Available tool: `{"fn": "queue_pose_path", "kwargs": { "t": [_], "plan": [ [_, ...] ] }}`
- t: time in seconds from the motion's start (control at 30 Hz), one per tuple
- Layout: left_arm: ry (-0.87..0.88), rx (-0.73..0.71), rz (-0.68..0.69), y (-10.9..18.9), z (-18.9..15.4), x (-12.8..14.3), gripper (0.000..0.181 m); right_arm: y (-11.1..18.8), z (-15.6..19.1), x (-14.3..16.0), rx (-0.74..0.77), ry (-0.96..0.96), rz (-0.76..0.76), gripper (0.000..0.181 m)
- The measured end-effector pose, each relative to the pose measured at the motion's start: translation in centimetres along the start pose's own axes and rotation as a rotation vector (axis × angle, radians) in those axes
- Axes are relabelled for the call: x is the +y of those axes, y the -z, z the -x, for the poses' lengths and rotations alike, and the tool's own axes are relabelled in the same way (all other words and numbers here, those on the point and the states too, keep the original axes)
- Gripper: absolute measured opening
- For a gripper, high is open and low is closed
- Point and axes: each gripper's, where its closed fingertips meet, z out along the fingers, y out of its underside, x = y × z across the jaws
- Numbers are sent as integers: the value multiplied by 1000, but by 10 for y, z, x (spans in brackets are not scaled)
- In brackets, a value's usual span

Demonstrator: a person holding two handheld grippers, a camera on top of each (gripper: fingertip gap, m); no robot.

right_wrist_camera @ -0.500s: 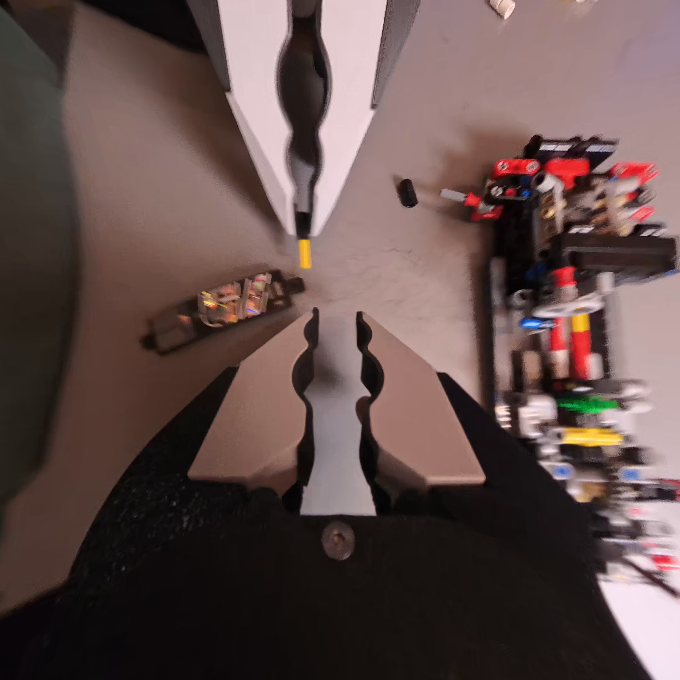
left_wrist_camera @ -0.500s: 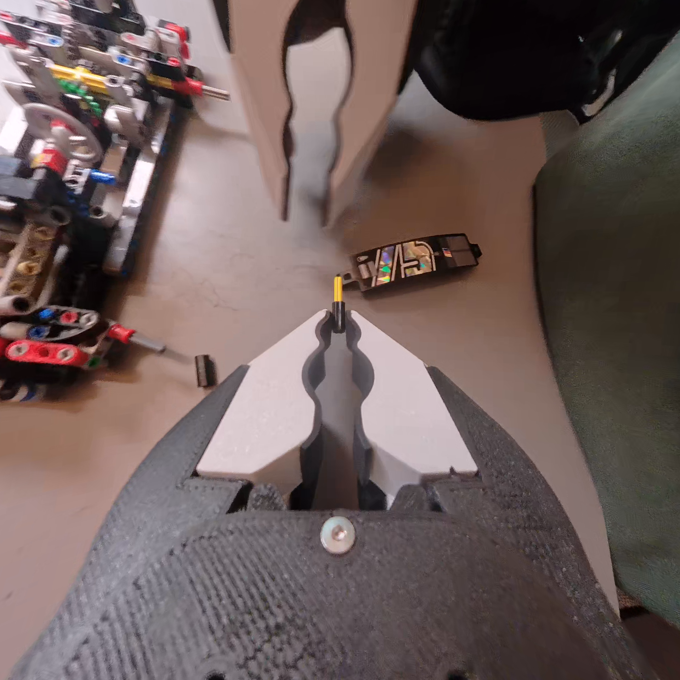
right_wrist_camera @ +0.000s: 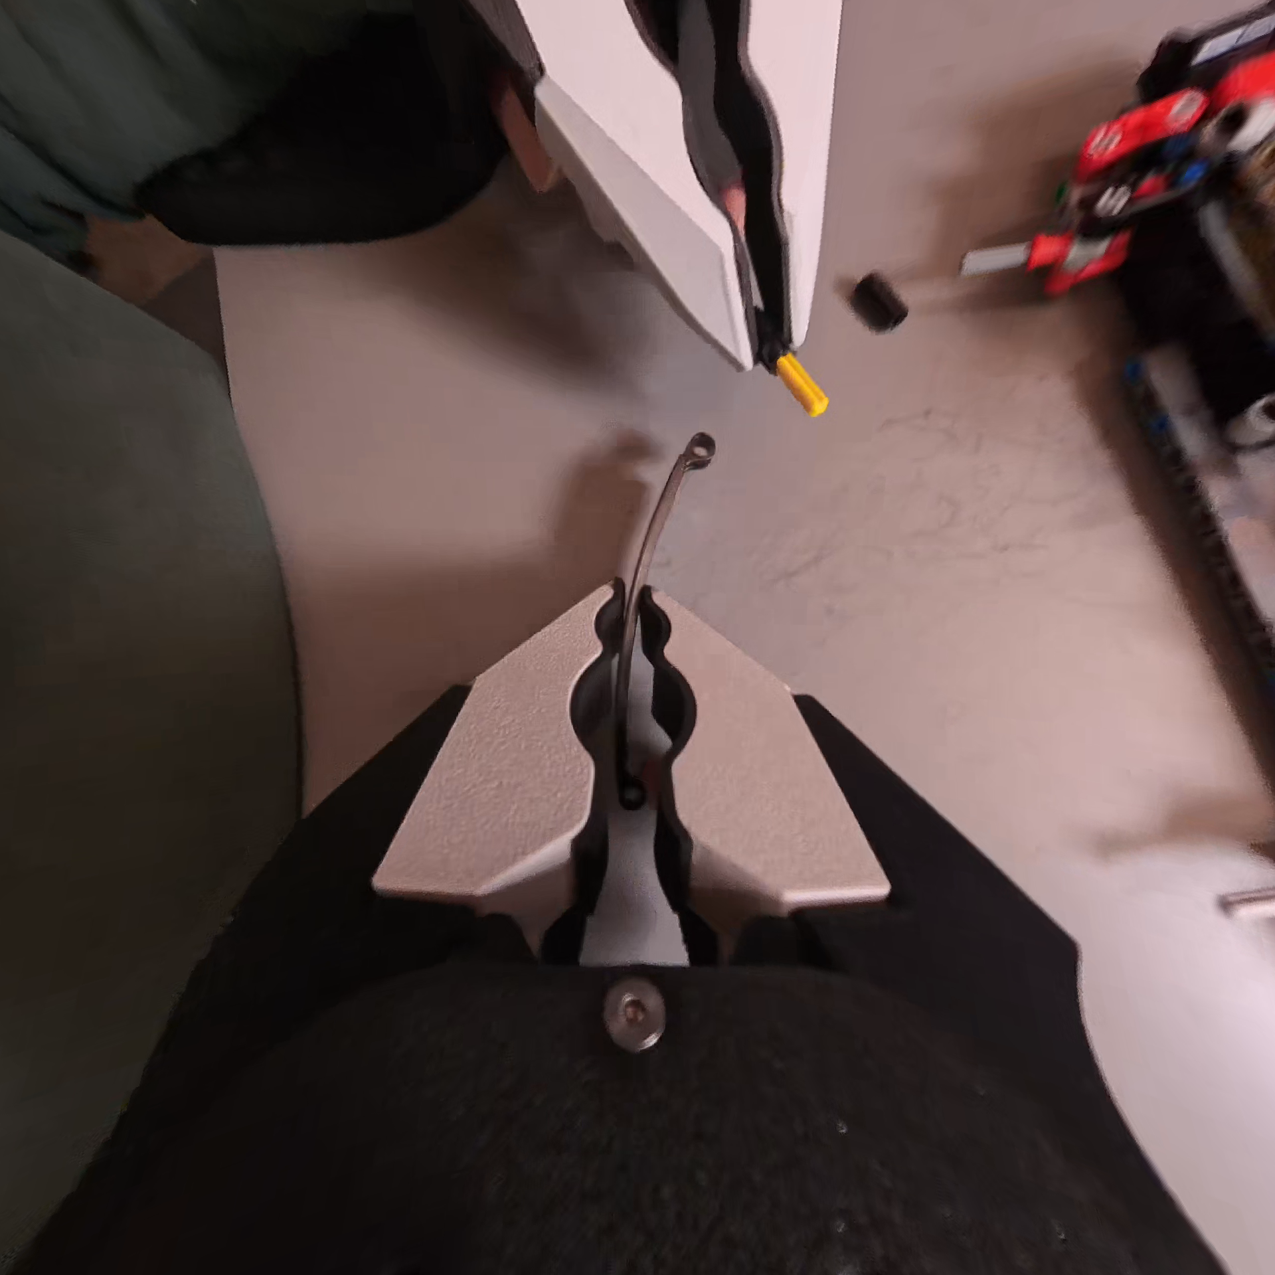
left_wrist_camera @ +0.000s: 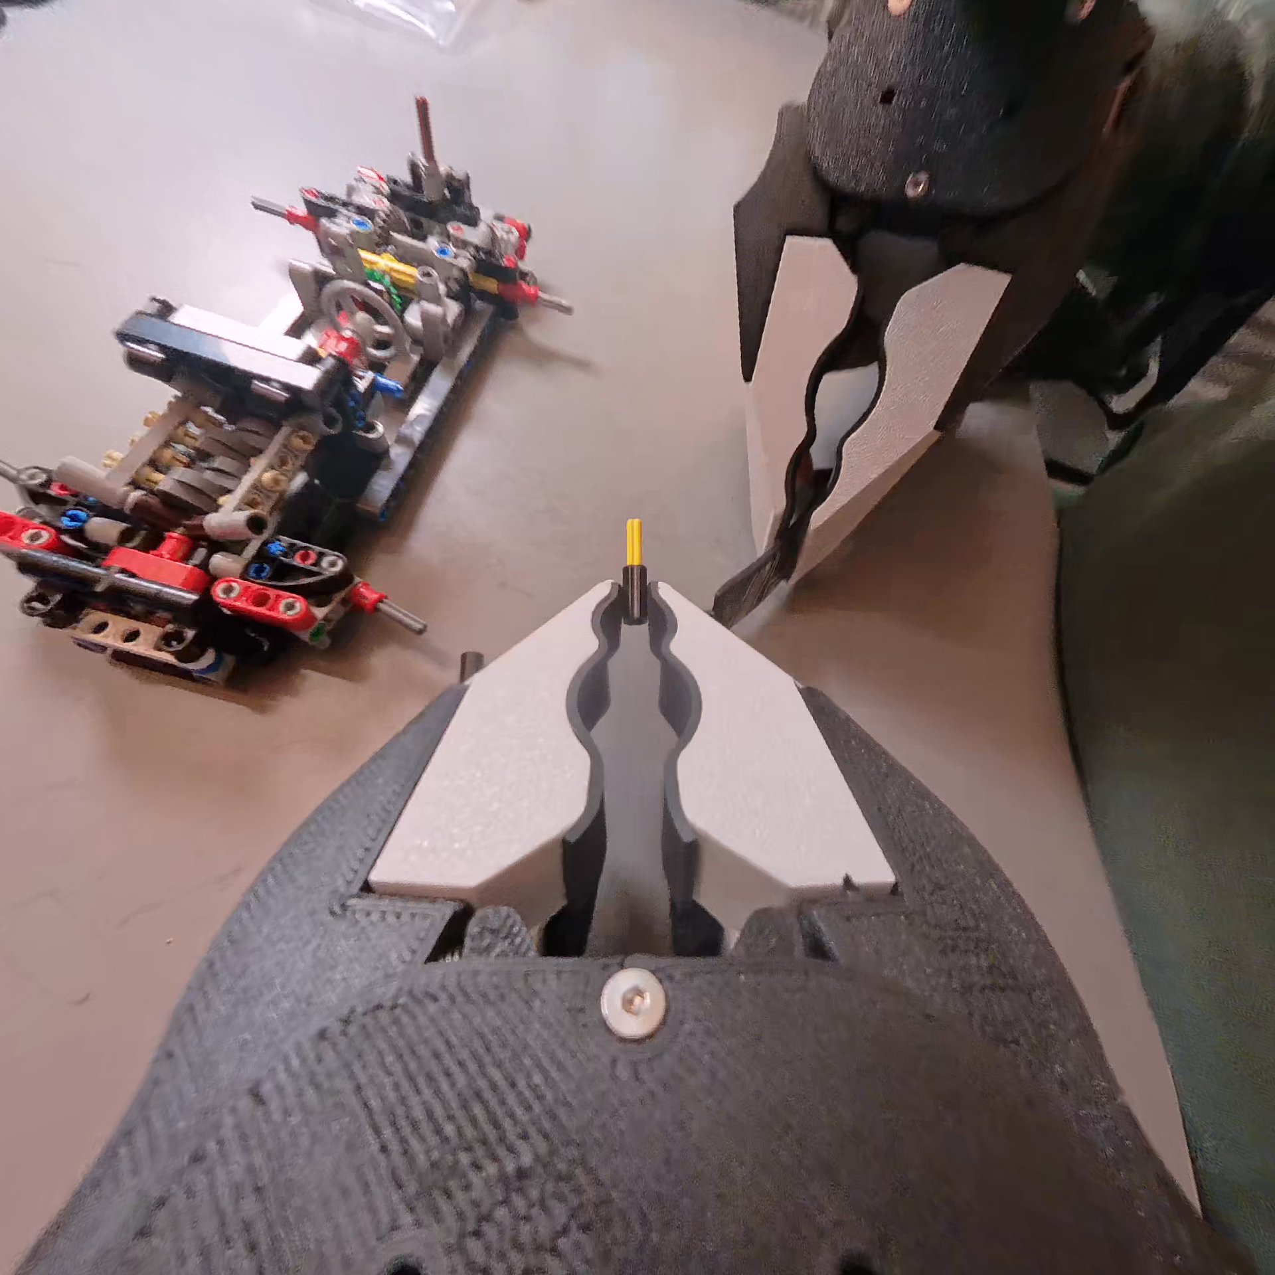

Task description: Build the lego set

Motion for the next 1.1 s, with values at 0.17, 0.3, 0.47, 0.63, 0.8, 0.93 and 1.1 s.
{"fn": "queue_pose_path", "kwargs": {
  "t": [0.17, 0.3, 0.47, 0.63, 0.8, 0.93, 1.1],
  "plan": [
    [34, 84, -309, 30, -7, -48, 4, 44, -14, -50, -25, 196, -428, 0],
    [-5, 141, -446, 49, -19, -70, 5, 80, -12, -72, -138, 244, -647, 0],
    [-36, 176, -409, 41, -29, -65, 5, 81, -6, -72, -225, 259, -679, 0],
    [-38, 198, -369, 35, -33, -59, 4, 69, -4, -60, -233, 293, -592, 0],
    [-45, 223, -364, 36, -36, -58, 4, 67, -3, -55, -260, 294, -575, 0],
    [-45, 241, -366, 37, -39, -58, 4, 65, 1, -53, -277, 299, -562, 0],
    [-18, 283, -374, 37, -43, -59, 4, 62, 5, -52, -291, 303, -539, 0]
  ]
}}
